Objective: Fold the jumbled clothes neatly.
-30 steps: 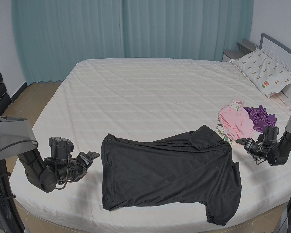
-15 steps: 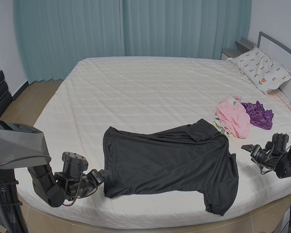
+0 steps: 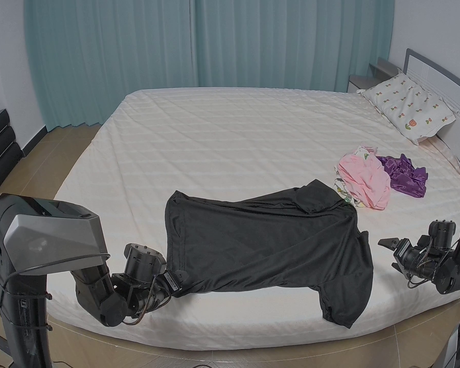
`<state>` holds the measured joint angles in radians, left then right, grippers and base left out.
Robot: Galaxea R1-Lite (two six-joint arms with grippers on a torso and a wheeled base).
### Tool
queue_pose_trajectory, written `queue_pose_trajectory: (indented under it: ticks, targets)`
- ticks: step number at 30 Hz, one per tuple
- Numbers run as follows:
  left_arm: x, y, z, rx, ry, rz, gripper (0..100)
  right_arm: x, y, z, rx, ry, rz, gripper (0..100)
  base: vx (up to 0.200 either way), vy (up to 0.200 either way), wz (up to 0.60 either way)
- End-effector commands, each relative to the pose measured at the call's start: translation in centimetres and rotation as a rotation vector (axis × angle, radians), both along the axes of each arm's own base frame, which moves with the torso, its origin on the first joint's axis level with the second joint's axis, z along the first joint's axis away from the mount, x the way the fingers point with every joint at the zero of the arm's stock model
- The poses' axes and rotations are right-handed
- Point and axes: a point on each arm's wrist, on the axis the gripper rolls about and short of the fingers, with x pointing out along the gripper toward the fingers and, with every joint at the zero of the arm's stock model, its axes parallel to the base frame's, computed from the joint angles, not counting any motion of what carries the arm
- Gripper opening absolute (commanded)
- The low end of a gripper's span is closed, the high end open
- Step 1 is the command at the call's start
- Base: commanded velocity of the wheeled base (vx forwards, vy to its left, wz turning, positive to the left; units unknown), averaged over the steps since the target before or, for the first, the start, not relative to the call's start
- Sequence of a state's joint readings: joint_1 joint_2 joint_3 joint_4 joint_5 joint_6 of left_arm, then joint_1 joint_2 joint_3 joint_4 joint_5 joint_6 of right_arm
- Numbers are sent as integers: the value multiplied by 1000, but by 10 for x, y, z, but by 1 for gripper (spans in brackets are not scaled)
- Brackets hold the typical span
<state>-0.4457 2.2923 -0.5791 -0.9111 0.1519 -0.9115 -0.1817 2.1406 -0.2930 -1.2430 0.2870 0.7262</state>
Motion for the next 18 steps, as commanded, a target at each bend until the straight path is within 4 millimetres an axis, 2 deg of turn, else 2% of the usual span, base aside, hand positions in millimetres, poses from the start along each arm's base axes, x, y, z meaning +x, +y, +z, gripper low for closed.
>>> queue_pose_trajectory:
  ticks: [1,2,7,12,14,18]
  targets:
    - [12,-6,-7,26,18,10,100,-6,5,-10,-4,40,24,100,0,0,0]
    - [13,-6,-8,41,21,11,0,-7,7,-12,-13,46,37,100,0,0,0]
    - [10,-5,-11,74,36,-1,0,-14,13,-29,-104,94,132,100,0,0,0]
    - [1,7,-13,91,71,19,0,-16,20,-42,-132,111,162,100,0,0,0]
    - [-9,15,-13,102,98,30,0,-17,21,-56,-180,144,153,100,0,0,0]
    - [-11,31,-9,99,94,74,0,-16,21,-67,-232,136,154,100,0,0,0]
